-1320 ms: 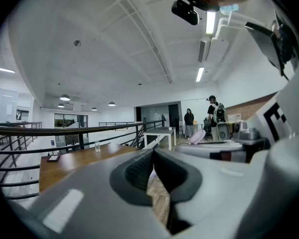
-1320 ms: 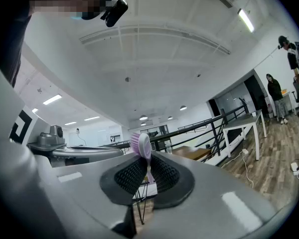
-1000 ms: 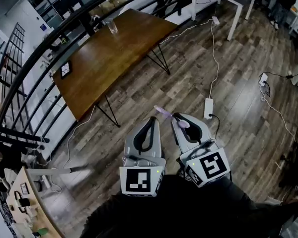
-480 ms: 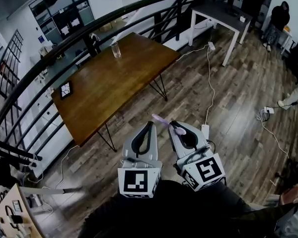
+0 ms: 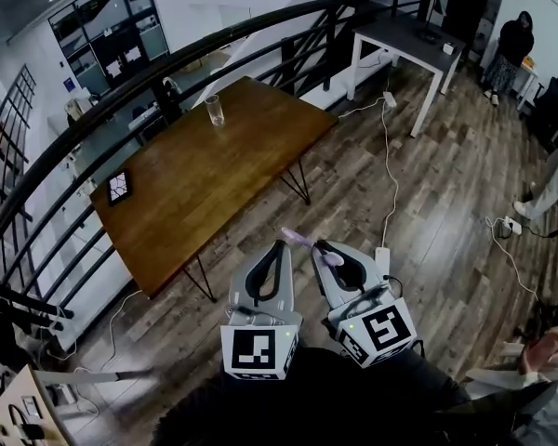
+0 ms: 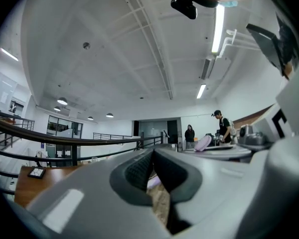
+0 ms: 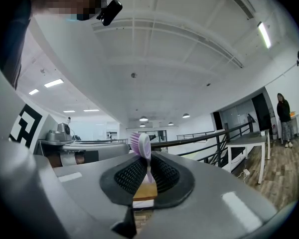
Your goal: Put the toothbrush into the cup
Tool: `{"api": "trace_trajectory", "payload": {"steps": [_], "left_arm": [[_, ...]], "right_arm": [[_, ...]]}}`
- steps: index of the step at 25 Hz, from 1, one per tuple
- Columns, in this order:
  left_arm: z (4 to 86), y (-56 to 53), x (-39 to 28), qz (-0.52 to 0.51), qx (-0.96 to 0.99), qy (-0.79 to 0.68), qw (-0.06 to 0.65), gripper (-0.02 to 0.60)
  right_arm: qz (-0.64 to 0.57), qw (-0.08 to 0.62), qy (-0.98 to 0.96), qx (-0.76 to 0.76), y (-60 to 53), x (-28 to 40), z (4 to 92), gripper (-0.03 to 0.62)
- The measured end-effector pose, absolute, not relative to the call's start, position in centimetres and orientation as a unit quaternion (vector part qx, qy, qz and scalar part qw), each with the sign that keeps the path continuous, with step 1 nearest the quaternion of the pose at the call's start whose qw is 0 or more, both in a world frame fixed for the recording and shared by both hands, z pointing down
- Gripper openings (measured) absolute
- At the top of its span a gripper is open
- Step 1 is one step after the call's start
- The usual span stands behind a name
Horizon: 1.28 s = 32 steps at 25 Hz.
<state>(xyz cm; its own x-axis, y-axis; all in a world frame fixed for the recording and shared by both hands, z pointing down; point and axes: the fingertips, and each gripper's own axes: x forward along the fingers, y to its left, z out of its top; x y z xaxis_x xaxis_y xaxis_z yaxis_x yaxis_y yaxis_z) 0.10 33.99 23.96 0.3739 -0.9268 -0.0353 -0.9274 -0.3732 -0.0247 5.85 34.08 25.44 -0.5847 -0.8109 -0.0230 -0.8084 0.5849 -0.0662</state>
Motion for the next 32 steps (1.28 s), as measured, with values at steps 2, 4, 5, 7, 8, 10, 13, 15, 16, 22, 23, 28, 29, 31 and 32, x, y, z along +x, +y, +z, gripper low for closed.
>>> {"api": "trace_trajectory", "payload": {"steps": [2,4,5,7,8,10,13,15,16,22,23,28,29,31,32], "left_arm": [[24.8,34.0,-0.1,0.003,-0.827,0.562,0.007,0.009],[26.0,33.5,-0.3,-0.004,-0.826,0.563,-0.009,0.008],[26.5,33.2,-0.3,-0.009,-0.826,0.564,-0.014,0.009],[27.0,32.1,-0.2,-0.015,-0.824,0.566,-0.019,0.009],[27.1,31.3,-0.1,-0.017,-0.823,0.568,-0.021,0.009],[27.1,29.7,0.3,-0.023,-0.82,0.571,-0.023,0.009],[27.5,27.1,1.8,-0.041,-0.822,0.568,-0.028,0.008],[28.1,25.2,3.0,-0.052,-0.823,0.565,-0.033,0.009],[28.4,24.3,3.5,-0.057,-0.823,0.565,-0.036,0.009],[28.5,18.2,6.6,-0.076,-0.822,0.563,-0.032,0.009],[28.3,17.2,7.1,-0.076,-0.821,0.565,-0.03,0.009],[26.7,12.6,9.5,-0.071,-0.814,0.577,-0.012,0.009],[26.3,11.9,9.9,-0.068,-0.812,0.58,-0.007,0.009],[25.7,10.7,10.7,-0.061,-0.808,0.586,0.004,0.009],[25.5,10.2,11.0,-0.057,-0.806,0.589,0.008,0.009]], "right_arm": [[-0.029,0.02,0.89,-0.455,34.1,5.6,25.9,0.025],[-0.037,0.012,0.891,-0.453,33.8,5.5,26.8,0.025],[-0.041,0.01,0.891,-0.452,33.3,5.5,27.2,0.025],[-0.048,0.008,0.891,-0.452,32.0,5.7,27.7,0.025],[-0.052,0.009,0.891,-0.451,31.1,5.8,27.8,0.025],[-0.06,0.009,0.892,-0.447,29.5,6.1,27.9,0.025],[-0.077,0.012,0.892,-0.445,26.7,7.3,28.4,0.025],[-0.088,0.013,0.891,-0.445,24.5,8.4,28.9,0.025],[-0.092,0.015,0.89,-0.445,23.4,9.0,29.2,0.025],[-0.106,0.026,0.891,-0.441,17.1,11.7,29.5,0.025],[-0.103,0.027,0.893,-0.438,16.1,12.1,29.3,0.025],[-0.088,0.042,0.9,-0.424,11.3,14.5,27.7,0.025],[-0.084,0.045,0.902,-0.421,10.5,14.9,27.3,0.025],[-0.077,0.052,0.905,-0.415,9.3,15.6,26.6,0.025],[-0.074,0.055,0.907,-0.412,8.7,15.9,26.4,0.025]]}}
